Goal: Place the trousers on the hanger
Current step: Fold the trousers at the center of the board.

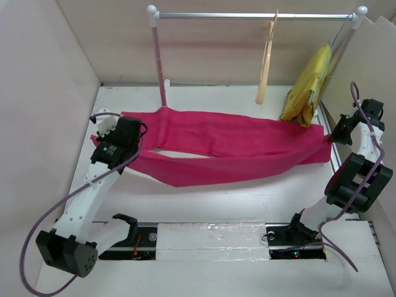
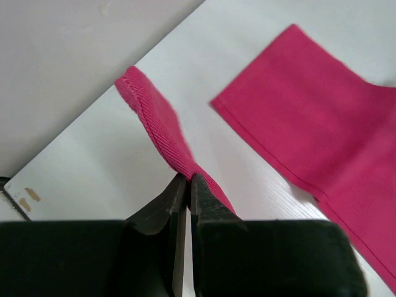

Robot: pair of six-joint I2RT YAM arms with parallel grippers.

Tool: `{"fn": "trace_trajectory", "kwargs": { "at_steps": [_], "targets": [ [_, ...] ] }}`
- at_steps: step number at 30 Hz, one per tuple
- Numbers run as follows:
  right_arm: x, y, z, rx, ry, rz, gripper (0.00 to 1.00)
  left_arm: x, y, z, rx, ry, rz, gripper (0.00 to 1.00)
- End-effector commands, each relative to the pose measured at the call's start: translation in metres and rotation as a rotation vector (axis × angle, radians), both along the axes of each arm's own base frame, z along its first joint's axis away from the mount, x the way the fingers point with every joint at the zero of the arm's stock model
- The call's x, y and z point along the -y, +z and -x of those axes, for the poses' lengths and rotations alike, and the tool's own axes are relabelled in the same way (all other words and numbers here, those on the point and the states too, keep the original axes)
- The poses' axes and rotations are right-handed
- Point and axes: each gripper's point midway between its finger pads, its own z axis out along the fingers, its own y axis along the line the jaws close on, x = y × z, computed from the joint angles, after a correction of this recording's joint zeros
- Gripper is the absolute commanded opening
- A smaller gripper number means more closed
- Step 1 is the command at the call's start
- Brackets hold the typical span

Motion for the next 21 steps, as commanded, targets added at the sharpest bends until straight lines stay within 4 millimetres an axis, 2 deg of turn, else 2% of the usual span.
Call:
{"fn": "trace_trajectory", "kwargs": {
  "at_steps": [1, 2, 3, 4, 5, 6, 7, 8, 9, 10, 11, 12, 13, 14, 15, 16, 17, 18, 19, 20, 21],
  "targets": [
    [0.014, 0.030, -0.050, 0.150, -0.001, 0.044, 0.00, -0.031, 0.005, -0.034, 0.028, 0.040, -0.001, 0.00],
    [0.019, 0.036, -0.059, 0.169, -0.001, 0.051, 0.00, -0.036, 0.007, -0.041, 0.022, 0.045, -0.002, 0.00],
    [0.021, 0.033, -0.064, 0.166, -0.004, 0.039, 0.00, -0.041, 0.009, -0.050, 0.025, 0.057, -0.020, 0.00],
    [0.021, 0.021, -0.072, 0.143, 0.004, 0.024, 0.00, -0.041, 0.000, -0.062, -0.019, 0.062, -0.044, 0.00],
    [0.023, 0.019, -0.076, 0.138, 0.002, 0.019, 0.00, -0.044, 0.000, -0.069, -0.031, 0.086, -0.071, 0.00],
    [0.025, 0.027, -0.088, 0.158, 0.007, 0.026, 0.00, -0.044, 0.014, -0.081, -0.006, 0.097, -0.078, 0.00],
    [0.028, 0.017, -0.094, 0.146, 0.002, 0.012, 0.00, -0.043, -0.001, -0.098, -0.059, 0.102, -0.098, 0.00],
    [0.026, 0.016, -0.102, 0.154, 0.007, 0.008, 0.00, -0.040, 0.012, -0.116, -0.030, 0.098, -0.099, 0.00],
    [0.032, 0.026, -0.114, 0.187, 0.004, 0.017, 0.00, -0.039, 0.011, -0.129, -0.033, 0.098, -0.102, 0.00],
    [0.032, 0.026, -0.122, 0.192, 0.008, 0.021, 0.00, -0.036, -0.009, -0.147, -0.093, 0.087, -0.123, 0.00],
    [0.037, 0.014, -0.128, 0.172, -0.001, 0.011, 0.00, -0.034, -0.016, -0.161, -0.109, 0.082, -0.130, 0.00],
    [0.035, 0.012, -0.133, 0.158, 0.008, 0.008, 0.00, -0.033, -0.002, -0.176, -0.079, 0.101, -0.128, 0.00],
    [0.039, 0.021, -0.142, 0.178, 0.007, 0.014, 0.00, -0.030, -0.031, -0.193, -0.143, 0.114, -0.136, 0.00],
    [0.041, 0.009, -0.146, 0.161, 0.006, 0.002, 0.00, -0.033, -0.009, -0.213, -0.079, 0.151, -0.115, 0.00],
    [0.042, 0.008, -0.150, 0.167, 0.001, -0.006, 0.02, -0.033, -0.016, -0.217, -0.122, 0.158, -0.125, 0.00],
    [0.038, 0.010, -0.155, 0.173, 0.011, -0.007, 0.05, -0.031, -0.035, -0.230, -0.159, 0.158, -0.133, 0.00],
    [0.038, 0.008, -0.156, 0.174, 0.015, -0.012, 0.14, -0.027, -0.037, -0.240, -0.165, 0.129, -0.125, 0.00],
    [0.037, 0.010, -0.159, 0.191, 0.023, -0.013, 0.20, -0.028, -0.030, -0.251, -0.140, 0.121, -0.114, 0.13],
    [0.031, 0.010, -0.158, 0.208, 0.041, -0.030, 0.38, -0.028, -0.038, -0.260, -0.162, 0.103, -0.100, 0.49],
    [0.030, 0.004, -0.156, 0.197, 0.041, -0.037, 0.46, -0.025, -0.044, -0.262, -0.178, 0.080, -0.093, 0.73],
    [0.024, 0.009, -0.151, 0.194, 0.062, -0.045, 0.53, -0.023, -0.047, -0.263, -0.189, 0.061, -0.087, 0.84]
  ]
}}
